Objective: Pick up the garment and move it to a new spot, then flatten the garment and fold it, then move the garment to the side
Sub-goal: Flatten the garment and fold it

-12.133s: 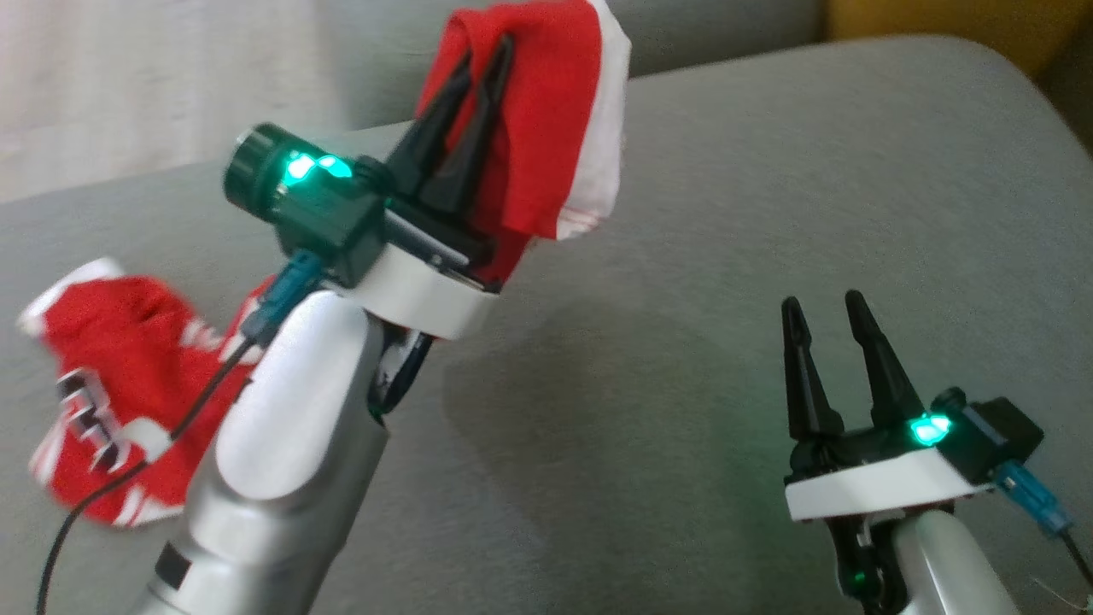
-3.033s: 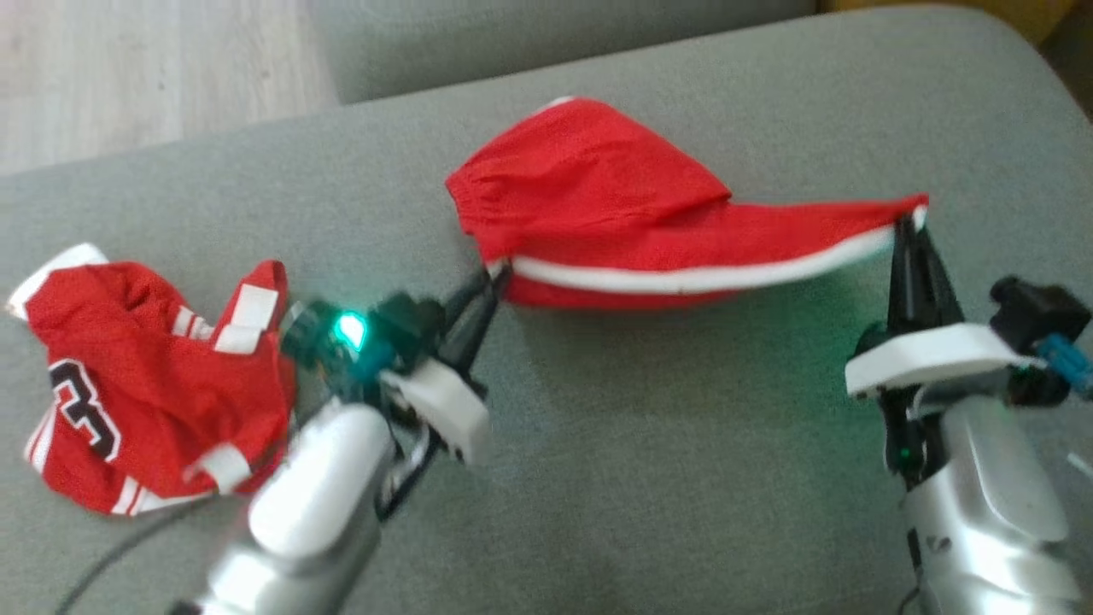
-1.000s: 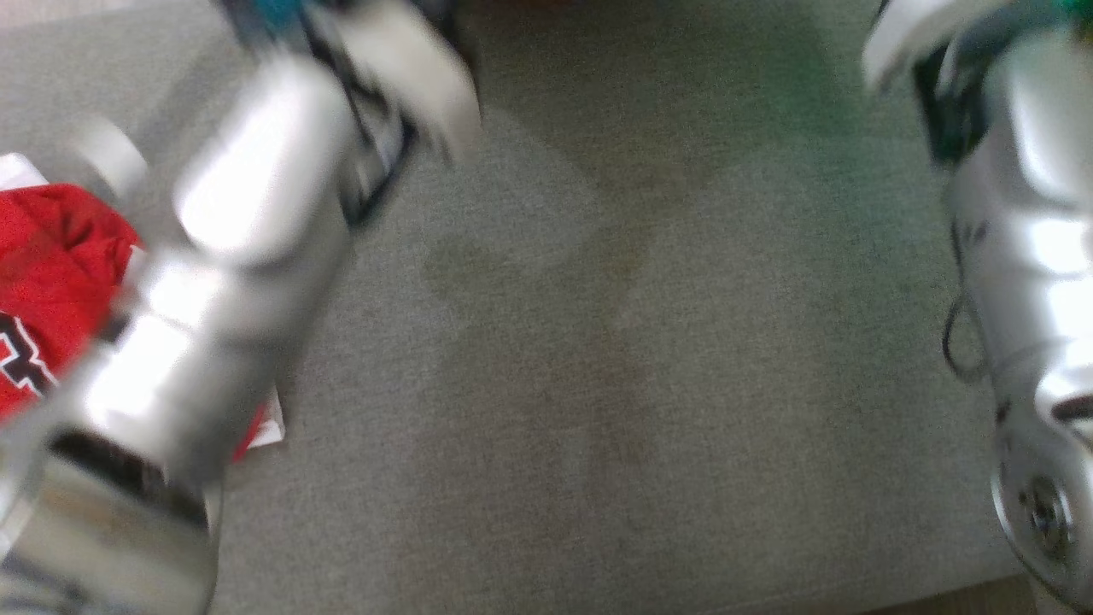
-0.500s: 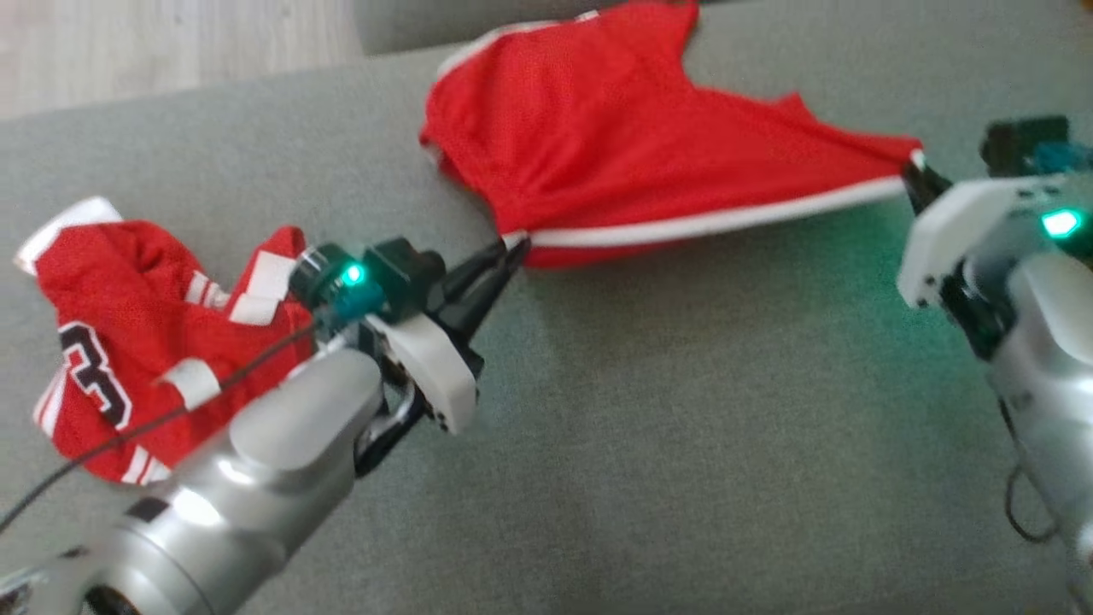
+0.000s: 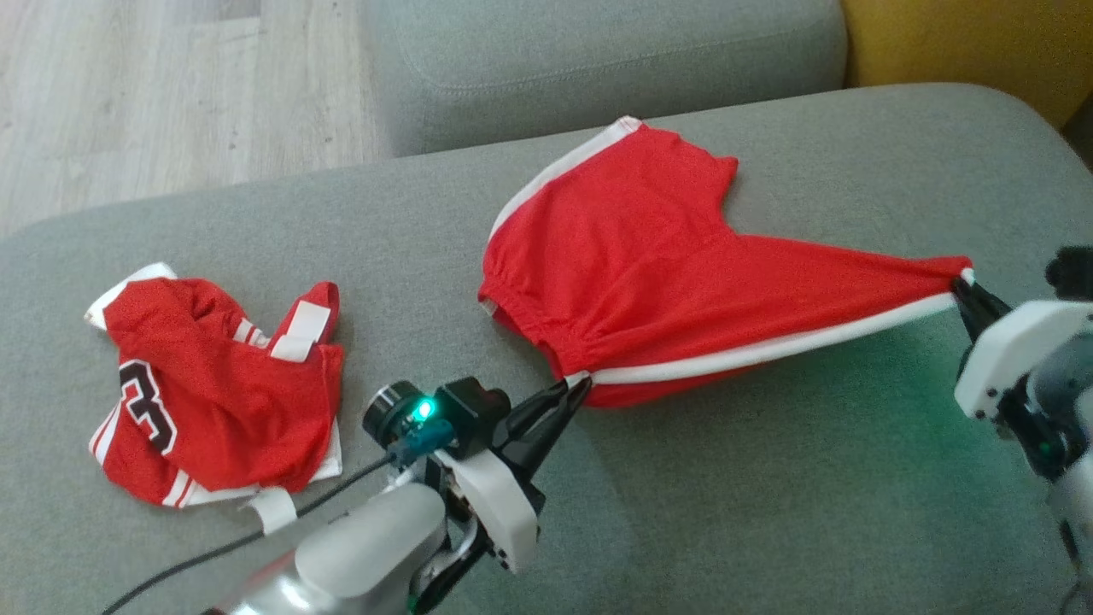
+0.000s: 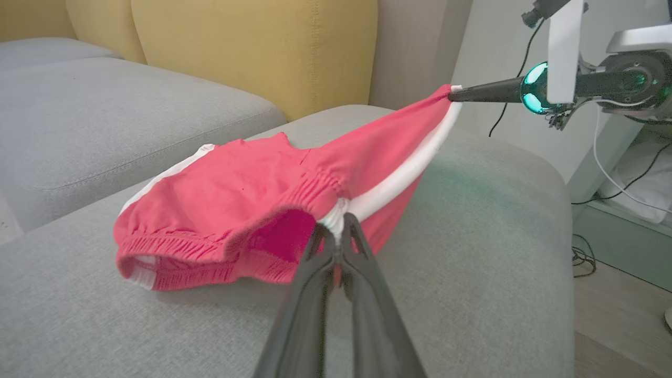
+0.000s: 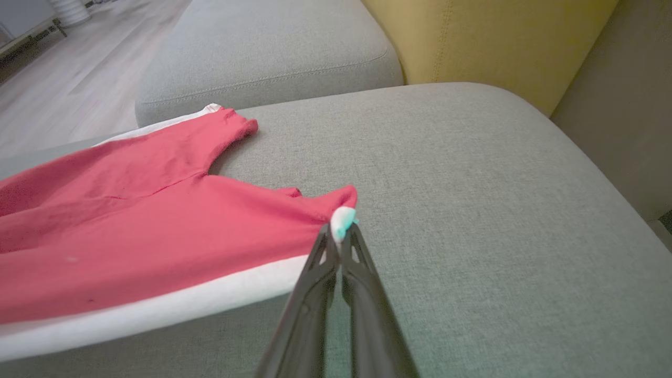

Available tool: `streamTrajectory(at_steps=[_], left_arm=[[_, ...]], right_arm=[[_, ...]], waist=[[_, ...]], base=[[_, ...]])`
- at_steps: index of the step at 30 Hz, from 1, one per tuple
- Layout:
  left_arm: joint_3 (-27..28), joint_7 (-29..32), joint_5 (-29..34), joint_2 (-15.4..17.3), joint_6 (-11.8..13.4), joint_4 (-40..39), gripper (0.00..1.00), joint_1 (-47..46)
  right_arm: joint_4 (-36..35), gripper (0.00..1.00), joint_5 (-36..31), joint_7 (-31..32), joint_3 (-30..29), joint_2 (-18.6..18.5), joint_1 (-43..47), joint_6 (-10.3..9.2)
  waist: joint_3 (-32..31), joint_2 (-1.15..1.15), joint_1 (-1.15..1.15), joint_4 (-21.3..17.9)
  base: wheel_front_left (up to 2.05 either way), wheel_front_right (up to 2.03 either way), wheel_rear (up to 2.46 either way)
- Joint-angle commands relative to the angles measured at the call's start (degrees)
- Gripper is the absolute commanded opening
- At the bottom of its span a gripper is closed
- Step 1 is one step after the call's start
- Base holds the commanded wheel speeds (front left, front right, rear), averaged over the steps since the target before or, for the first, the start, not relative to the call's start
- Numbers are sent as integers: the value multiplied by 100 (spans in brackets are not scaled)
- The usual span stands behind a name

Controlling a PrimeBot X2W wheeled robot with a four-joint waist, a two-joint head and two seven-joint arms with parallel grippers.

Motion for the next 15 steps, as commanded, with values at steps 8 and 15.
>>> streamTrajectory(at_steps=[8, 15], left_arm=[[469, 55, -170, 201, 627, -581, 0, -191], [747, -29, -199, 139, 876, -539, 0, -455]], right_arm=[[-1642, 0, -570, 354, -1049, 144, 486, -4], [-2262, 0, -1330, 419, -1523, 533, 274, -4]], waist=[[278, 0, 2, 77], [654, 0, 2, 199]], base=[[0, 0, 0], [0, 0, 0]])
